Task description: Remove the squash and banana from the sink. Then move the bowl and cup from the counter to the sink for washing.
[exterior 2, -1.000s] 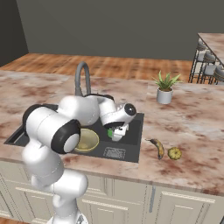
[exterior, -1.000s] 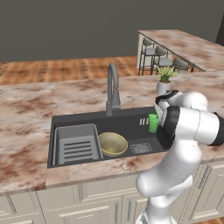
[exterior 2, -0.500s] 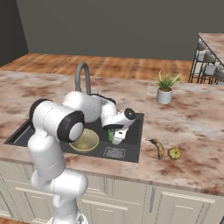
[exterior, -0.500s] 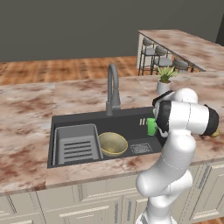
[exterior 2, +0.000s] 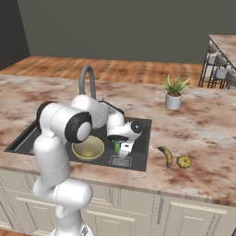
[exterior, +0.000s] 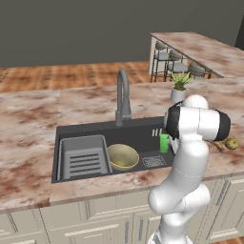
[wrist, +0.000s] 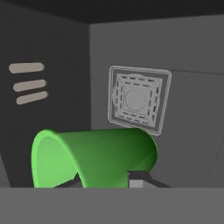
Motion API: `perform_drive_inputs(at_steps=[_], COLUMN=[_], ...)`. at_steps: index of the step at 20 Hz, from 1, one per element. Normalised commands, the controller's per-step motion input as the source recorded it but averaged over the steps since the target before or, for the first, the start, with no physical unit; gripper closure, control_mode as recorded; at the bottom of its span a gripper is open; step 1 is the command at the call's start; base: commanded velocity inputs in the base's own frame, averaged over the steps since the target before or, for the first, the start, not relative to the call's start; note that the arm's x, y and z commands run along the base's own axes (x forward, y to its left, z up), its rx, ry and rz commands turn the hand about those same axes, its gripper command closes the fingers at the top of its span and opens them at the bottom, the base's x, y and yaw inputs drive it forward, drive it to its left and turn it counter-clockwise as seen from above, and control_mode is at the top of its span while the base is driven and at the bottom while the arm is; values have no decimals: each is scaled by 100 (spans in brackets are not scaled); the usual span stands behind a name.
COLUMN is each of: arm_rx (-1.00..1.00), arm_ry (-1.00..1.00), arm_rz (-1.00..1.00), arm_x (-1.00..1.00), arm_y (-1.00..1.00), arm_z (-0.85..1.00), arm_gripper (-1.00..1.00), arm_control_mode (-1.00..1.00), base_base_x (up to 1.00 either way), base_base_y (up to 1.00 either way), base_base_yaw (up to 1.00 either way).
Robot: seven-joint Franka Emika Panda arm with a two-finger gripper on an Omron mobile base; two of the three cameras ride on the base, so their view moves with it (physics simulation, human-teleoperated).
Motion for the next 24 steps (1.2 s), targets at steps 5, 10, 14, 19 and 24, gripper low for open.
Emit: perform_drive_inputs(at_steps=[5, 10, 14, 19, 24], arm_rx=[0, 0, 0, 0, 0], arm_ry=[0, 0, 0, 0, 0], arm_rz=[0, 0, 0, 0, 0], arm_x=[9, 11, 13, 14, 14], arm_y=[0, 0, 0, 1, 0], arm_z=[-26, -25, -22, -22, -22], arm_gripper=[100, 100, 100, 100, 100], arm_control_mode=[-100, -100, -100, -100, -100], base_base_x=[0, 0, 0, 0, 0], base_base_y=[0, 0, 0, 0, 0], base_base_yaw=[0, 0, 0, 0, 0])
